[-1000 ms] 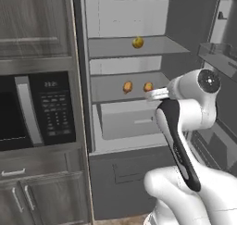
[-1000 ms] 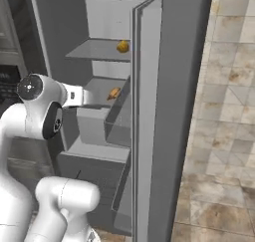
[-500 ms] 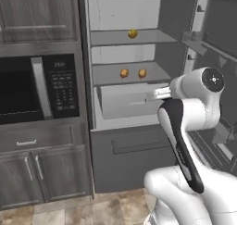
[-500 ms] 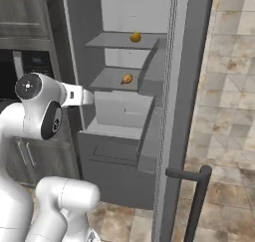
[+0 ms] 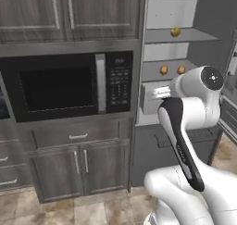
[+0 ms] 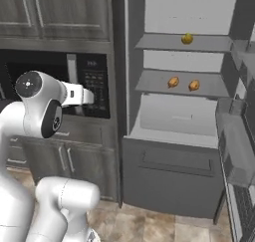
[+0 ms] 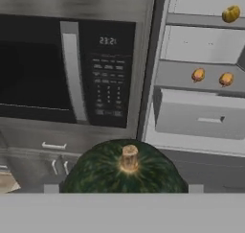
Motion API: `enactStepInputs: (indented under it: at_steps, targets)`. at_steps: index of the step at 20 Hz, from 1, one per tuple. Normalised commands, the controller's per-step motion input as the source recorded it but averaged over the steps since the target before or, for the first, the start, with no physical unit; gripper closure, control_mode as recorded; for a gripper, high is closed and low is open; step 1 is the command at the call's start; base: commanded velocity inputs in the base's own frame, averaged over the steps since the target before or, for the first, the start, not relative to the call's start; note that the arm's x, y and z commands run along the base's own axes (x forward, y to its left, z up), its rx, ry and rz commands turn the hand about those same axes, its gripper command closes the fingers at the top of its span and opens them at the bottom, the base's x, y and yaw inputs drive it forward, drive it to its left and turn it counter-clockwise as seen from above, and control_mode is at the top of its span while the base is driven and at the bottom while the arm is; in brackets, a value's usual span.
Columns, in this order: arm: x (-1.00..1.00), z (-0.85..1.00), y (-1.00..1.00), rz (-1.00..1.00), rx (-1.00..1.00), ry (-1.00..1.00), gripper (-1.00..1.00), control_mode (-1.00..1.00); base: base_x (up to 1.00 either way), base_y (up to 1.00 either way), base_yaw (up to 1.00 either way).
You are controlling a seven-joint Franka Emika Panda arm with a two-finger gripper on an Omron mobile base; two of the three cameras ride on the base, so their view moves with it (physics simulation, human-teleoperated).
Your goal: Place one squash and one chicken drumstick in each tupperware on the nearby counter, to pack two identical lunches.
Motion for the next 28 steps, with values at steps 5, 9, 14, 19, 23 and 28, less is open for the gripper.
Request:
enactStepInputs:
  at_steps: [5, 9, 14, 19, 23, 28]
  targets:
    - [0.0, 0.0, 0.0, 0.0, 0.0, 0.0, 1.0, 1.0, -0.19, 1.0, 0.05]
    - [0.0, 0.0, 0.0, 0.0, 0.0, 0.0, 1.0, 1.0, -0.13, 1.0, 0.16]
    - [0.0, 0.0, 0.0, 0.0, 0.0, 0.0, 1.0, 1.0, 0.0, 1.0, 0.13]
    - [0.0, 0.0, 0.0, 0.0, 0.0, 0.0, 1.0, 1.0, 0.0, 1.0, 0.18]
    - [0.0, 0.0, 0.0, 0.0, 0.0, 0.0, 1.0, 1.0, 0.13, 1.0, 0.49]
    - [0.0, 0.0, 0.0, 0.0, 0.0, 0.0, 1.0, 1.0, 0.36, 0.72, 0.67]
